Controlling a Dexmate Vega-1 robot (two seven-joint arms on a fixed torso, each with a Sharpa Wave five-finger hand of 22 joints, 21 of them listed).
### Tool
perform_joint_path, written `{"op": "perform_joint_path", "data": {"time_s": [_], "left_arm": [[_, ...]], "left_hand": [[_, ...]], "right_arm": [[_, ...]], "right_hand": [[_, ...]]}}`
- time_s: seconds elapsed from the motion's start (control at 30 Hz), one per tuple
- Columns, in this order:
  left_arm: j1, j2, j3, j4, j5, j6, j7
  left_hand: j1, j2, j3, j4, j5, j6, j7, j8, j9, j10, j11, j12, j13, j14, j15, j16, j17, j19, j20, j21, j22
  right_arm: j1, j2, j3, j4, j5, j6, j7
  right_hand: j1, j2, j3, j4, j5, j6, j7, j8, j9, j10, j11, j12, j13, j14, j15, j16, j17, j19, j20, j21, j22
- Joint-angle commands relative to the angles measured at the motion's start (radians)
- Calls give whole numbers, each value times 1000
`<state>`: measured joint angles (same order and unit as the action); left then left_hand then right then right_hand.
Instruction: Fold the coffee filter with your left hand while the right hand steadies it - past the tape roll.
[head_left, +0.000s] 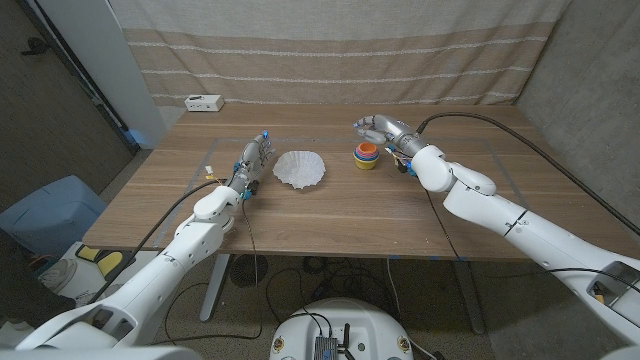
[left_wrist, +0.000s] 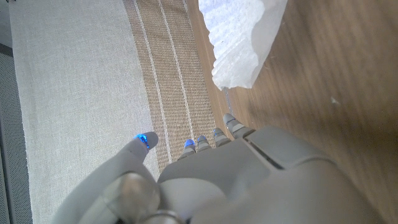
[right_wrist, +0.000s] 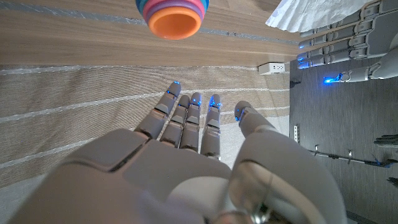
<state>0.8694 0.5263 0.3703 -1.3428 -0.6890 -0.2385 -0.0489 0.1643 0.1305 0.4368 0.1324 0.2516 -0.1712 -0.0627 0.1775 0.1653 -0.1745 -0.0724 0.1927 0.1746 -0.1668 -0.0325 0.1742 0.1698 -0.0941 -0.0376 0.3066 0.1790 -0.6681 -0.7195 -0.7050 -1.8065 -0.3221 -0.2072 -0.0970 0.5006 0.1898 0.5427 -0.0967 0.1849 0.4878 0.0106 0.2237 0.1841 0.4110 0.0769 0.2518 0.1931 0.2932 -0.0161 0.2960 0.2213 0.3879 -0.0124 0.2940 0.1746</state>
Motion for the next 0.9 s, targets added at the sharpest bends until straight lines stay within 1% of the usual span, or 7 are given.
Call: {"op": "perform_joint_path", "data": {"time_s": [0.03,0.47,0.5,0.6,0.9], "left_arm": [[5,4,-3,-4,-3,0,-2],[9,7,-4,-10,-3,2,2],[10,8,-5,-11,-3,2,2],[14,7,-6,-14,-4,2,6],[19,11,-7,-21,-3,3,9]], "left_hand": [[0,-9,0,-3,3,-32,10,1,4,-3,5,5,4,-35,-23,6,2,5,1,-1,5],[-2,-9,-2,-4,3,-31,12,1,4,-3,7,4,4,-35,-21,5,2,5,2,-5,5],[-2,-9,-2,-4,3,-31,12,1,4,-3,7,4,4,-35,-21,5,2,5,2,-5,5],[-2,-9,-3,-5,3,-31,11,1,4,-2,7,5,4,-35,-22,5,2,6,2,-6,5],[-3,-10,-4,-5,3,-31,11,1,4,-2,6,4,4,-35,-23,5,2,6,2,-8,5]], "right_arm": [[20,14,-29,-9,-75,12,48],[42,31,-55,10,-121,56,96],[43,33,-56,11,-124,59,99],[46,37,-62,15,-134,65,110],[49,51,-74,18,-152,61,143]], "right_hand": [[11,-1,8,-5,1,10,-6,-5,1,10,-4,0,3,8,-4,6,3,9,-4,-6,2],[17,-1,8,-6,-1,19,-6,-6,2,19,-8,-2,3,16,-10,10,5,14,-5,-8,2],[18,-1,8,-7,-1,22,-7,-6,2,20,-5,-2,3,16,-10,10,6,14,-5,-8,2],[21,0,8,-8,-1,27,-8,-5,2,21,-9,-3,3,17,-11,11,6,16,-5,-9,2],[33,-2,12,-16,-1,27,-12,-9,2,21,-15,-6,3,19,-15,11,5,18,-5,-11,2]]}}
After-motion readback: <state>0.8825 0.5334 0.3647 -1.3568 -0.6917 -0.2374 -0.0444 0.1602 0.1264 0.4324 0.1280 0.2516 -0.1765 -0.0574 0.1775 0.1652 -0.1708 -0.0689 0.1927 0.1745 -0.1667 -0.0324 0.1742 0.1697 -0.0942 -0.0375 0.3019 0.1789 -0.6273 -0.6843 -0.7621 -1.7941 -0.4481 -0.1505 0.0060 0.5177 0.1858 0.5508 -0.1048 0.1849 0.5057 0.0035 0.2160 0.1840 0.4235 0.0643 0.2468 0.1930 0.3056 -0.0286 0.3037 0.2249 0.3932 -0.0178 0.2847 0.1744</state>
